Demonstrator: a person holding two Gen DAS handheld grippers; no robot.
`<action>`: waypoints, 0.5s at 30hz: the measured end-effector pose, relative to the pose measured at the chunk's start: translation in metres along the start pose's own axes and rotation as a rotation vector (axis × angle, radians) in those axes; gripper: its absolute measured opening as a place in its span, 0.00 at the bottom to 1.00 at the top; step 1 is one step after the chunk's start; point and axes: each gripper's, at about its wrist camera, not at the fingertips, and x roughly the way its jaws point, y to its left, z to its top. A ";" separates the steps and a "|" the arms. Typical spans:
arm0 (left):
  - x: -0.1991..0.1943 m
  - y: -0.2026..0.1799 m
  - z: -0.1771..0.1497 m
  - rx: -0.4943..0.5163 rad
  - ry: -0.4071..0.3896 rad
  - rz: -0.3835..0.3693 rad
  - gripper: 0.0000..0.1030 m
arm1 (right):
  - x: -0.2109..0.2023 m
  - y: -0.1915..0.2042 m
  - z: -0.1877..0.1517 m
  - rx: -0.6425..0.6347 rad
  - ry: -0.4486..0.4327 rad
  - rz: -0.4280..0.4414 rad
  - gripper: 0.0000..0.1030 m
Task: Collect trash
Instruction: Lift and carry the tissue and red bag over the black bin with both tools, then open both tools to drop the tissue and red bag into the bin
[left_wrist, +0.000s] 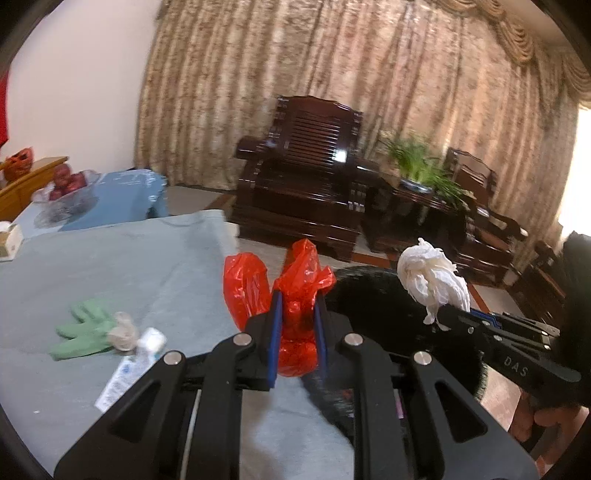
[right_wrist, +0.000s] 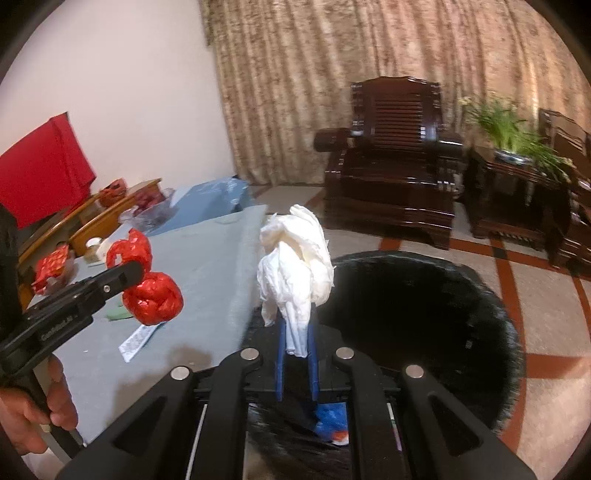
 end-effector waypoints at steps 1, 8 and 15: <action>0.003 -0.007 -0.001 0.009 0.004 -0.013 0.15 | -0.002 -0.006 0.000 0.005 -0.001 -0.012 0.10; 0.028 -0.043 -0.002 0.048 0.024 -0.091 0.15 | -0.010 -0.036 -0.009 0.026 0.007 -0.076 0.10; 0.053 -0.070 -0.005 0.076 0.048 -0.146 0.15 | -0.009 -0.059 -0.019 0.042 0.033 -0.117 0.10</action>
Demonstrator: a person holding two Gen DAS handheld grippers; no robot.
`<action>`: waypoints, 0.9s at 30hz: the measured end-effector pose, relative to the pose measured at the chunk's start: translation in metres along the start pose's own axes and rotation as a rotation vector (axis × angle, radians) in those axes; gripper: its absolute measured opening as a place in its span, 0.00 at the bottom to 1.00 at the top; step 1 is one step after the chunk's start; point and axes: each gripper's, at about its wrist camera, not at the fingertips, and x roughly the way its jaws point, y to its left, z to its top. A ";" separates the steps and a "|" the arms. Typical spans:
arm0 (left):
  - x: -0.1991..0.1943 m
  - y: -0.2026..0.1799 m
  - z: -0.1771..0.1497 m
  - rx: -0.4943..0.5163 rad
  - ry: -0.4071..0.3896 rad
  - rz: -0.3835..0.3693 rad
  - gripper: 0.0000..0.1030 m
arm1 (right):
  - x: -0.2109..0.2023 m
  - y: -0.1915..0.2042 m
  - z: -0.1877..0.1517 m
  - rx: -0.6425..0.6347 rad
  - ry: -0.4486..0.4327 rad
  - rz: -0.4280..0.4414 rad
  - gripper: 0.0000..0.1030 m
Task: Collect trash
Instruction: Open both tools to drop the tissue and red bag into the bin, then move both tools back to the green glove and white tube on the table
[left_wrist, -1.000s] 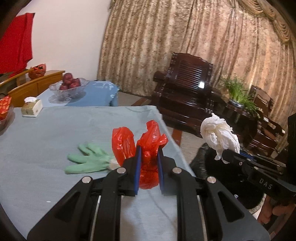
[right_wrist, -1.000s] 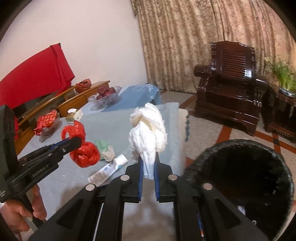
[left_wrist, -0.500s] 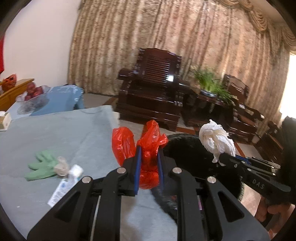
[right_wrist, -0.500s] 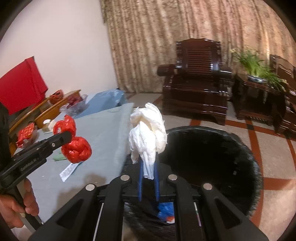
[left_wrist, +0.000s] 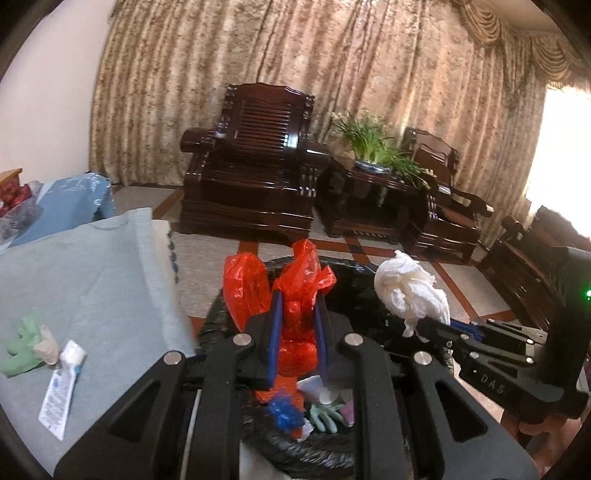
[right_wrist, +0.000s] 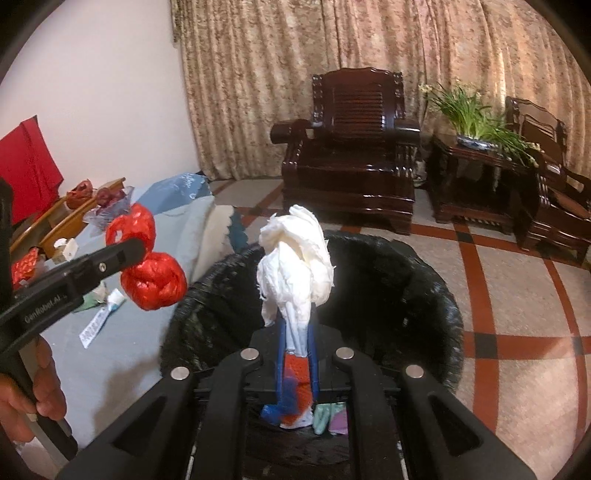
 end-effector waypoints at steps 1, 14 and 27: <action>0.006 -0.004 -0.001 0.005 0.007 -0.008 0.15 | 0.002 -0.004 -0.001 0.005 0.005 -0.006 0.10; 0.024 0.009 -0.006 -0.035 0.063 -0.018 0.67 | 0.007 -0.027 -0.014 0.032 0.031 -0.107 0.83; -0.059 0.086 -0.008 -0.070 -0.052 0.216 0.85 | 0.008 0.020 0.003 0.019 -0.032 -0.016 0.94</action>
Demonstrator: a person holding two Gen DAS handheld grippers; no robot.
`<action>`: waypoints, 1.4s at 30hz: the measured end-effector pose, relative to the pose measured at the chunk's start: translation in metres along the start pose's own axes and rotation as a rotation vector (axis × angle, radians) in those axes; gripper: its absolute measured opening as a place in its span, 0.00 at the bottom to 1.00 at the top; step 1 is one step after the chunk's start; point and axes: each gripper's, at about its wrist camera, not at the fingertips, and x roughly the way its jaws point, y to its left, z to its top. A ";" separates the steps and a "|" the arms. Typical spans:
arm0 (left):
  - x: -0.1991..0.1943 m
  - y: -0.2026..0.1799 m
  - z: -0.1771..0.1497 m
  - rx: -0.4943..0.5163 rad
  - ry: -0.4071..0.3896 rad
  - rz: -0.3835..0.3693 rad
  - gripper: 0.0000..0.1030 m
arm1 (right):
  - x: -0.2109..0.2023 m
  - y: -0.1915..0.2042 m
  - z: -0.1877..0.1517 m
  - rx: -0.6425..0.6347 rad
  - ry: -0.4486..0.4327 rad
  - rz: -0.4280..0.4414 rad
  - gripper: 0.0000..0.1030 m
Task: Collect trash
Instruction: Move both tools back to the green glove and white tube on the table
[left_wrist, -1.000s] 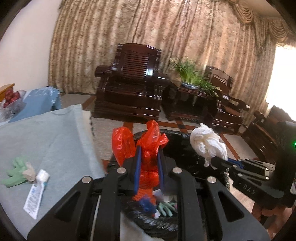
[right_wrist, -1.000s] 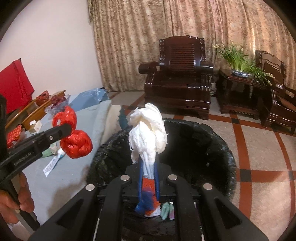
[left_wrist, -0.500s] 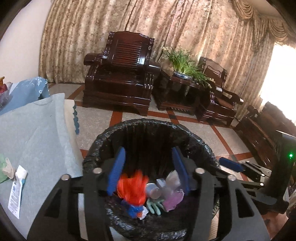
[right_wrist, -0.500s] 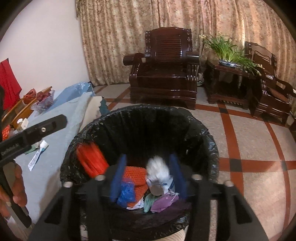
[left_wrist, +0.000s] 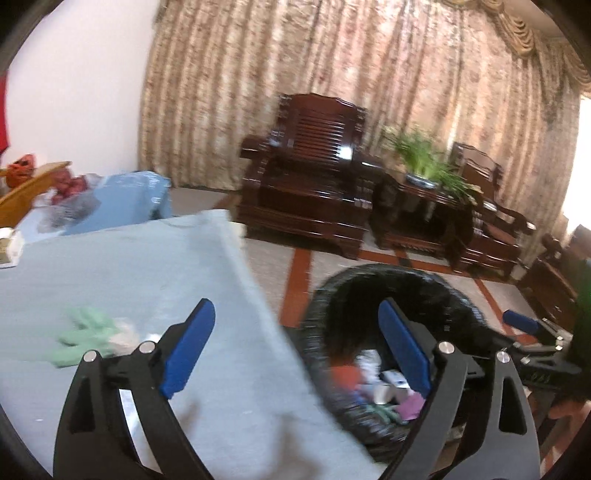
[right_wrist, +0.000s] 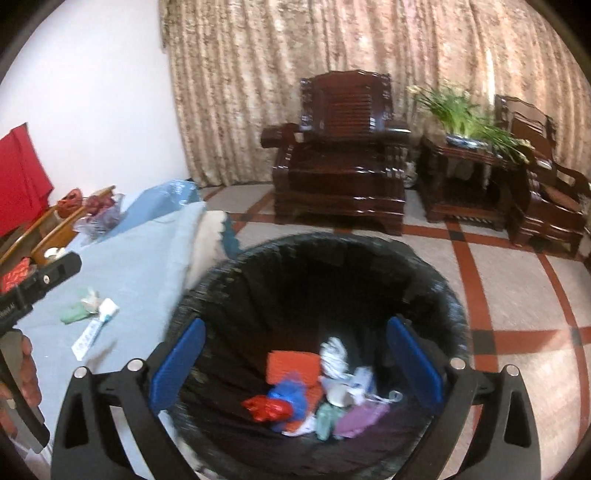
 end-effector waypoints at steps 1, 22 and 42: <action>-0.005 0.008 0.000 -0.005 -0.006 0.018 0.85 | 0.001 0.009 0.002 -0.010 -0.006 0.019 0.94; -0.082 0.163 -0.021 -0.100 -0.044 0.395 0.85 | 0.059 0.188 -0.001 -0.221 0.017 0.291 0.94; -0.085 0.244 -0.068 -0.180 0.033 0.495 0.85 | 0.119 0.298 -0.064 -0.273 0.191 0.301 0.94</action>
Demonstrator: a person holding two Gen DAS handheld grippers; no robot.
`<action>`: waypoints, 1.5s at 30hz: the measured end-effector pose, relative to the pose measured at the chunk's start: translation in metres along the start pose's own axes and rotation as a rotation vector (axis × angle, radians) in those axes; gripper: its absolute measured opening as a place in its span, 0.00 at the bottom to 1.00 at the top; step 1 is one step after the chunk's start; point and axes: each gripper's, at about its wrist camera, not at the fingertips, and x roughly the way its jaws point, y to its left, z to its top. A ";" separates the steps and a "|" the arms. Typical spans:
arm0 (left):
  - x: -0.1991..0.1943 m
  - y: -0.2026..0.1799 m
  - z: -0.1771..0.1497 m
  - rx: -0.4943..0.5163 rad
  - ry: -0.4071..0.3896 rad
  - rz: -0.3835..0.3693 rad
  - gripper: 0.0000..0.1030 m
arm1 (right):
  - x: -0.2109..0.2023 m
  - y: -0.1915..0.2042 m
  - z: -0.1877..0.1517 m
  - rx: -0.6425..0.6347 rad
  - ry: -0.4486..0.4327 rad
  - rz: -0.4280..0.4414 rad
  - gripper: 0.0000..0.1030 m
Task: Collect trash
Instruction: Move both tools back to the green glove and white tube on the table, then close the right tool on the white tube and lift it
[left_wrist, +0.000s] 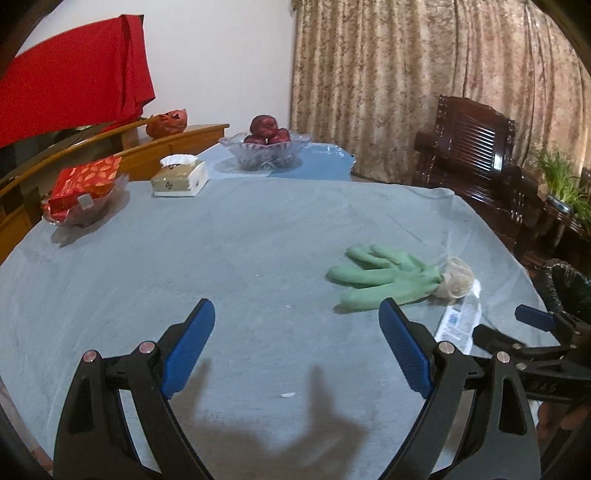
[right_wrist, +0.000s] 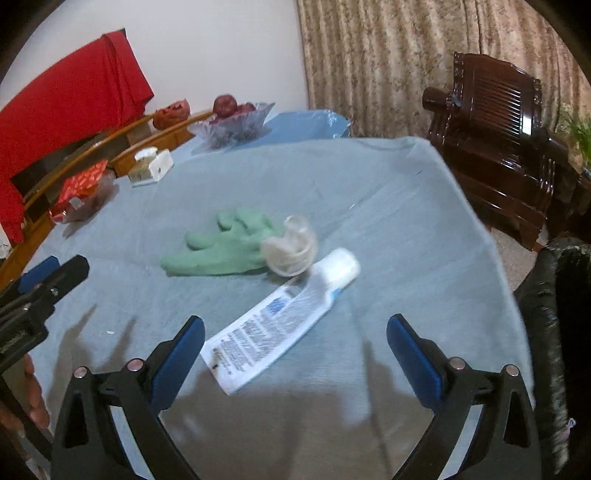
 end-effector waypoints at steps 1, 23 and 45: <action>0.001 0.001 0.000 0.000 0.000 0.001 0.85 | 0.003 0.004 -0.001 -0.003 0.005 -0.010 0.94; 0.023 0.024 -0.001 -0.040 0.014 -0.011 0.85 | 0.044 0.032 -0.004 -0.025 0.158 -0.183 0.94; 0.032 -0.018 -0.004 -0.012 0.053 -0.071 0.85 | 0.034 -0.040 0.010 0.042 0.148 -0.139 0.93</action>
